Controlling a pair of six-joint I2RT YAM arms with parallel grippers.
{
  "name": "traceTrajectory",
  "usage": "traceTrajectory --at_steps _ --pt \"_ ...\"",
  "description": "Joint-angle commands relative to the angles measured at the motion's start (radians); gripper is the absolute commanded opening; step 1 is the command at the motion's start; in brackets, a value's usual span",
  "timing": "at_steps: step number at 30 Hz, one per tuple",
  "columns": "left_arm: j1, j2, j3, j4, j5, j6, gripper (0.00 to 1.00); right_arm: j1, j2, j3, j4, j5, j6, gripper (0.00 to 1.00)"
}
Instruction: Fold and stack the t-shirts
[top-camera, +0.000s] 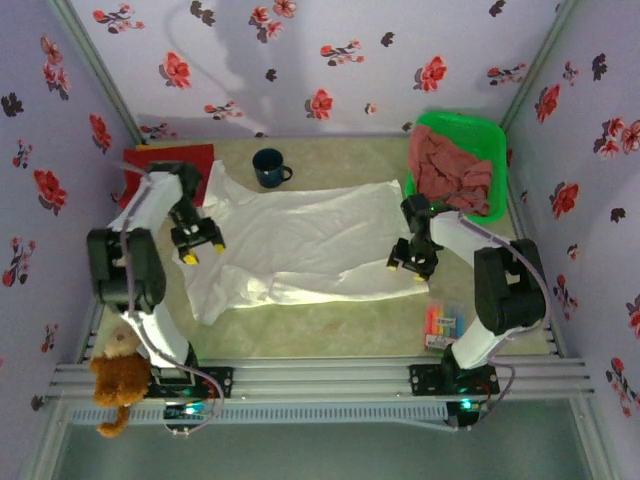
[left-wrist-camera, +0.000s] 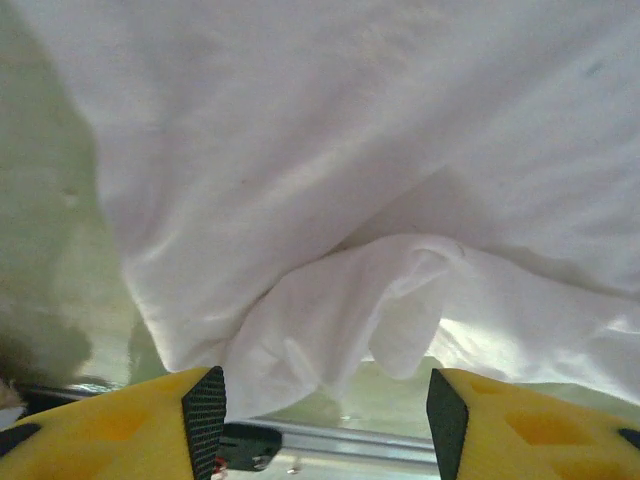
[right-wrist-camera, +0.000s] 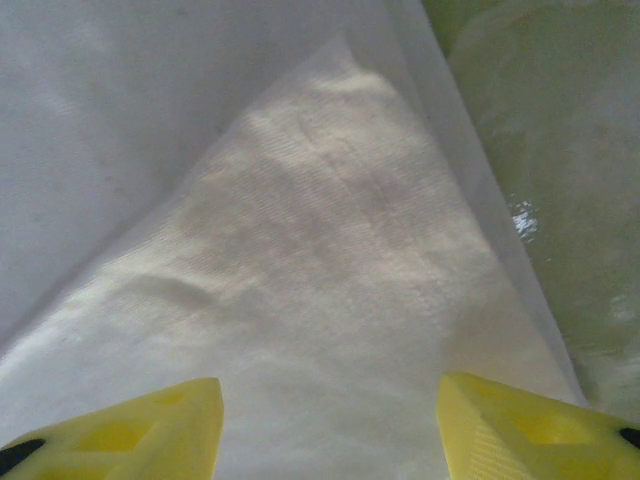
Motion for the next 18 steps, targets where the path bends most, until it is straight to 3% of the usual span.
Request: traceTrajectory --at_steps 1,7,11,18 --pt "0.100 -0.047 -0.063 0.034 0.095 -0.070 0.58 -0.006 -0.085 -0.021 -0.012 -0.041 0.012 0.59" --pt "0.243 -0.021 -0.141 0.141 0.168 -0.113 0.49 0.004 -0.157 -0.091 0.043 -0.140 0.092 0.59" --pt "0.247 0.034 -0.171 0.197 0.177 -0.141 0.42 0.030 -0.179 -0.147 0.100 -0.145 0.140 0.58" --pt "0.245 0.167 -0.190 0.260 0.183 -0.160 0.41 0.024 -0.084 -0.174 0.129 -0.082 0.147 0.59"
